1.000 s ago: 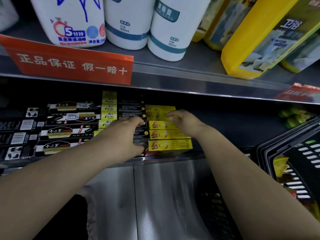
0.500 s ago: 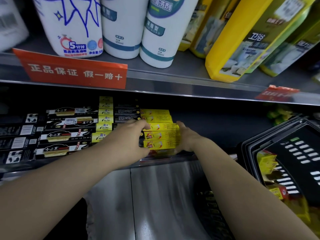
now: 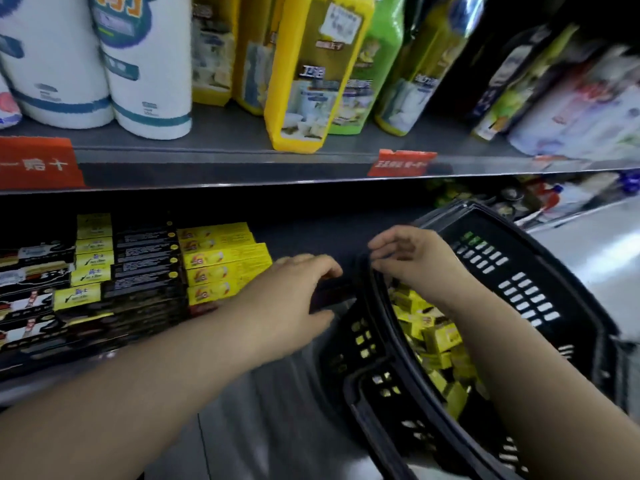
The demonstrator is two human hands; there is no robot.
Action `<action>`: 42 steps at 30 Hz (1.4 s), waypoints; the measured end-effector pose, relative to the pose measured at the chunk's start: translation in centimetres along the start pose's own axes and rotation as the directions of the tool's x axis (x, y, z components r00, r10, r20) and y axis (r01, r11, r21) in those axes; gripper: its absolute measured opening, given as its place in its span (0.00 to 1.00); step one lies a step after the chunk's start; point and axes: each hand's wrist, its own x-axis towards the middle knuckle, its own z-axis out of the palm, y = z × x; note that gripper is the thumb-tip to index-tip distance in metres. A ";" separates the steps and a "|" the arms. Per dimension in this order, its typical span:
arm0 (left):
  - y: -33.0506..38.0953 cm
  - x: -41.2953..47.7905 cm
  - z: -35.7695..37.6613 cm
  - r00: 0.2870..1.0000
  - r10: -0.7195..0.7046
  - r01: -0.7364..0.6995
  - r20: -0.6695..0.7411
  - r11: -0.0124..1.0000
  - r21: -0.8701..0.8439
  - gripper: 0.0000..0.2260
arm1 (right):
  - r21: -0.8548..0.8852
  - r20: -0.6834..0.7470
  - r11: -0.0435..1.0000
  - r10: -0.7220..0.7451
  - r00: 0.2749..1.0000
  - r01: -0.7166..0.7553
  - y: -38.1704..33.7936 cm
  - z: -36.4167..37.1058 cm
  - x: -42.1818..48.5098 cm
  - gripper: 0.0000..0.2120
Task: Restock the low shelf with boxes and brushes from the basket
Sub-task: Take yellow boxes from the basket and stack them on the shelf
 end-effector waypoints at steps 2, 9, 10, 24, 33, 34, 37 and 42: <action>2.1 1.0 1.3 0.996 0.080 -0.080 0.034 0.997 0.005 0.22 | 0.051 -0.050 0.993 0.108 0.993 -0.105 2.5 -2.4 -1.5 0.12; 5.6 5.9 4.7 0.970 0.154 -0.159 0.190 0.987 0.010 0.18 | -0.078 -0.185 0.888 0.433 0.882 -0.452 14.4 -6.1 -2.7 0.08; 5.5 6.4 5.3 0.967 0.157 -0.164 0.203 0.986 0.020 0.17 | -0.184 -0.181 0.859 0.449 0.875 -0.478 15.9 -6.2 -2.5 0.09; 5.3 9.4 9.9 0.914 0.215 -0.336 0.345 0.878 0.342 0.12 | -0.525 -0.407 0.275 0.749 0.522 -0.805 28.8 -7.5 -1.2 0.33; 5.9 9.4 10.0 0.911 0.137 -0.310 0.388 0.849 0.428 0.19 | -0.764 -0.404 0.152 0.644 0.649 -0.627 29.8 -6.7 -2.3 0.26; 5.8 9.3 9.9 0.912 0.131 -0.304 0.388 0.853 0.425 0.19 | -0.808 -0.392 0.110 0.633 0.667 -0.579 30.0 -6.2 -2.2 0.26; 5.9 9.4 9.9 0.915 0.134 -0.297 0.382 0.863 0.409 0.19 | -0.835 -0.399 0.076 0.599 0.694 -0.545 30.4 -6.0 -2.3 0.26; 6.0 9.3 9.9 0.915 0.129 -0.284 0.382 0.879 0.382 0.14 | -0.511 -0.515 0.410 0.558 0.651 -0.755 26.1 -8.5 -1.1 0.25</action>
